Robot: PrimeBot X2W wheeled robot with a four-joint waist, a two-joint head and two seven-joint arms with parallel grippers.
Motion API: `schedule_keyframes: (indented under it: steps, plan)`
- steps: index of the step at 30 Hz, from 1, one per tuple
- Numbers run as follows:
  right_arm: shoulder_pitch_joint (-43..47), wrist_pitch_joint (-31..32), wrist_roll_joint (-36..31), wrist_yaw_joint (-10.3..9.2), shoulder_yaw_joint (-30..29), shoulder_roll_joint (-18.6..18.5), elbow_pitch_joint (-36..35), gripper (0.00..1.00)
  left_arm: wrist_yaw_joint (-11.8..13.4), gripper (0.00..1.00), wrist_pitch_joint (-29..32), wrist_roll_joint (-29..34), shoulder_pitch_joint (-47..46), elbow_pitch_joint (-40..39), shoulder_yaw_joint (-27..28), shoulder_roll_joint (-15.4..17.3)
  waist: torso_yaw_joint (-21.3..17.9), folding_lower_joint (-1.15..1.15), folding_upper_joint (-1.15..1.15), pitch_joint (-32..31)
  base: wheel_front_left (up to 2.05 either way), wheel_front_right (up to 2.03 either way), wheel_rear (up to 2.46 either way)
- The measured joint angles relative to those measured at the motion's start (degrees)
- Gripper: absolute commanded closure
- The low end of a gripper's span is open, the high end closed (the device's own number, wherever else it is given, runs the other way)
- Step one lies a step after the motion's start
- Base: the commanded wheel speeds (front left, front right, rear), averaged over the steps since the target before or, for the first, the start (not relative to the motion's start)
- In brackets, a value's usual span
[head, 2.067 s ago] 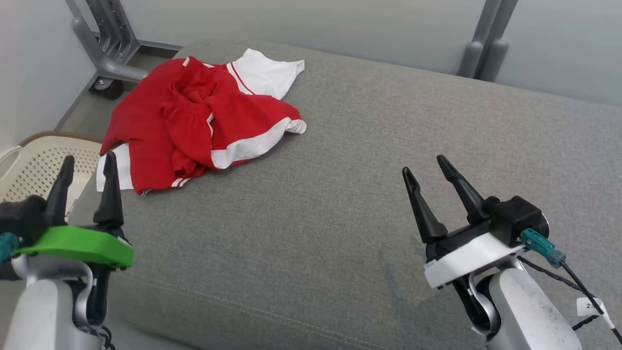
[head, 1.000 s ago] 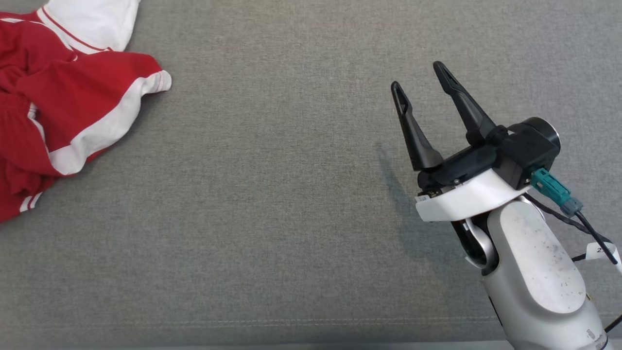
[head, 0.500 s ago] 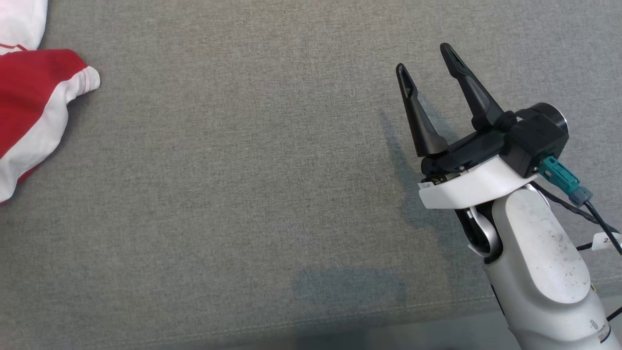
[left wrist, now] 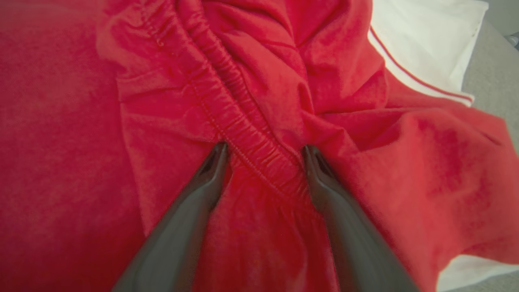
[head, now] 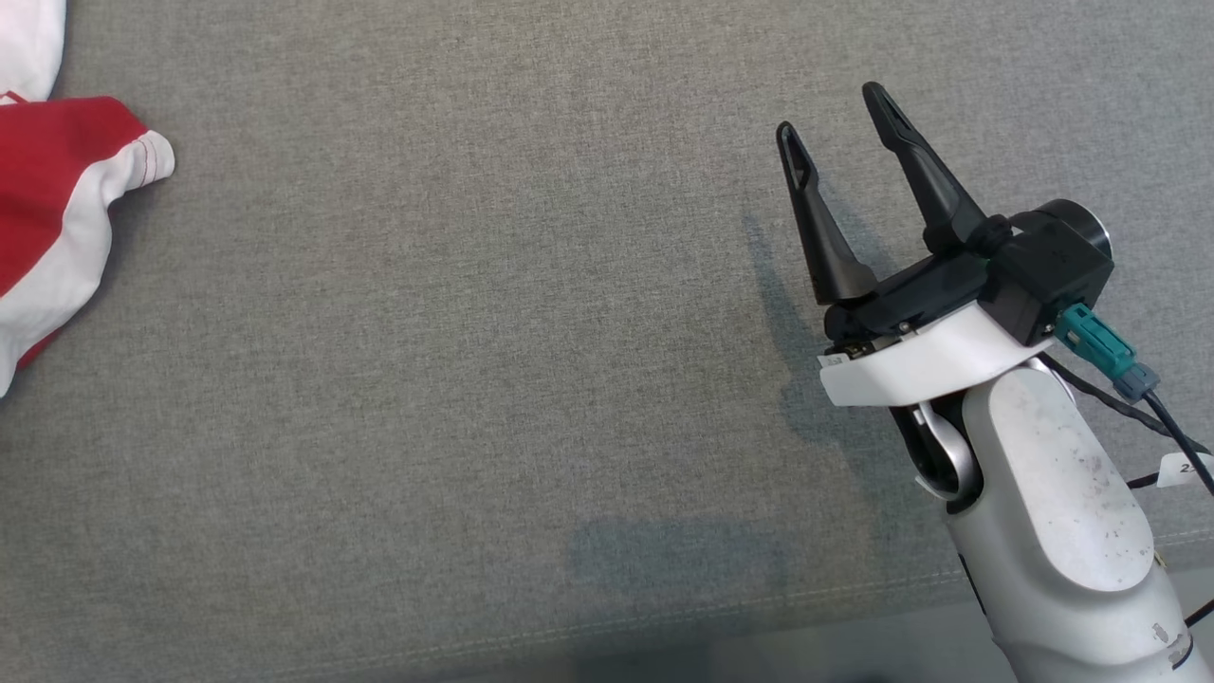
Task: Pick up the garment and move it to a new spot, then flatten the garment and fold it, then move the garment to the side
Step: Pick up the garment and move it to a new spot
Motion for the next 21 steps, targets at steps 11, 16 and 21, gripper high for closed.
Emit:
schedule_keyframes:
  steps: [11, 16, 21]
  plan:
    - [-0.01, 0.00, 0.00, 0.00, -0.20, 0.01, 0.74, 0.00, -0.78, 1.00, -1.96, 0.75, -1.86, 0.82, -1.93, -0.42, 0.41, 0.00, 0.00, -1.39, 0.00, 0.00, 0.00]
    - [-0.01, 0.00, 0.04, 0.00, -0.20, 0.01, 1.24, 0.00, -1.43, 1.00, -3.49, 1.66, -1.94, 0.79, -3.61, -0.56, 0.64, 0.00, 0.00, -3.21, 0.00, 0.00, 0.00]
    - [0.17, 0.00, 0.49, 0.00, -0.22, 0.02, 2.13, 0.00, -1.51, 1.00, -5.00, 2.92, -1.94, 0.32, -5.27, -0.67, 0.83, 0.00, 0.00, -5.65, 0.00, 0.00, 0.00]
